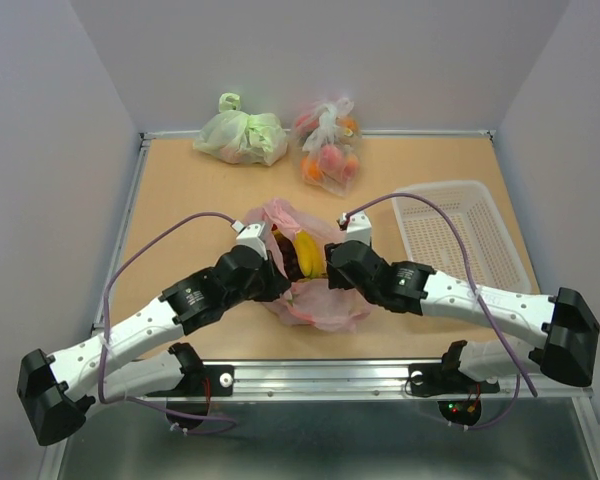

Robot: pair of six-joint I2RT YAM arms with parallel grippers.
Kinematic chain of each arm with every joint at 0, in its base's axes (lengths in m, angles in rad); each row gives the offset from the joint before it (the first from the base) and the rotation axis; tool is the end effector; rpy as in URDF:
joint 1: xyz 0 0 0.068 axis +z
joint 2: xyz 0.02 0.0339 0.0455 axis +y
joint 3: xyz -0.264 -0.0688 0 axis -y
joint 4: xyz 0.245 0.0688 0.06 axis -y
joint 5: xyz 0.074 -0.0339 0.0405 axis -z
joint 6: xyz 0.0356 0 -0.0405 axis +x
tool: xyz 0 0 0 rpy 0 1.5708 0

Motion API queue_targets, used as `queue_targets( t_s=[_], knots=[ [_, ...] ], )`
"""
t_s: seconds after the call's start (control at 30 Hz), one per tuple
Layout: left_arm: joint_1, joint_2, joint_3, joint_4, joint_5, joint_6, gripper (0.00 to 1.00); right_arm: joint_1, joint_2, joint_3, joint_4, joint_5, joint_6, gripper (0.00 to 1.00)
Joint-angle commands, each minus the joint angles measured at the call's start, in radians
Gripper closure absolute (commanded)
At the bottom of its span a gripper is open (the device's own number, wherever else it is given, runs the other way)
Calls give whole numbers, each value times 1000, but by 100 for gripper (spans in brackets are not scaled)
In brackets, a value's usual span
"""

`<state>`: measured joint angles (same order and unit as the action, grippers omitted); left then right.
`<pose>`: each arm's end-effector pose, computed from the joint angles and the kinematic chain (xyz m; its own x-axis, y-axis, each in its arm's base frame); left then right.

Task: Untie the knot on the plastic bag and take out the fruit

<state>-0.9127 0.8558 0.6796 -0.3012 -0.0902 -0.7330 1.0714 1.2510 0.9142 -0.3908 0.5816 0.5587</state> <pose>0.1223 -0.1530 0.2787 -0.7033 -0.1798 -0.6878 0.3612 0.7430 -0.5635 0.1443 0.2237 0.2708 -0.5548 -0.0921 -0.8269 -0.2866 0.9542 0.0860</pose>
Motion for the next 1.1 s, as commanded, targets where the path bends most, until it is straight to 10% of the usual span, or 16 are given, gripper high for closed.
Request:
queue_targets(
  t_s=[0.0,0.23,0.47,1.07],
  knots=[
    [-14,6,20,42,0,14,100,-2,16,-31,50,-31,36,44],
    [-23,17,23,40,-8,6,100,-7,36,-67,141,-89,40,57],
    [-25,32,23,40,-55,3,100,-7,5,1,156,-141,-12,98],
    [-25,124,327,-96,-235,129,100,-8,42,285,199,-73,-235,99]
  ],
)
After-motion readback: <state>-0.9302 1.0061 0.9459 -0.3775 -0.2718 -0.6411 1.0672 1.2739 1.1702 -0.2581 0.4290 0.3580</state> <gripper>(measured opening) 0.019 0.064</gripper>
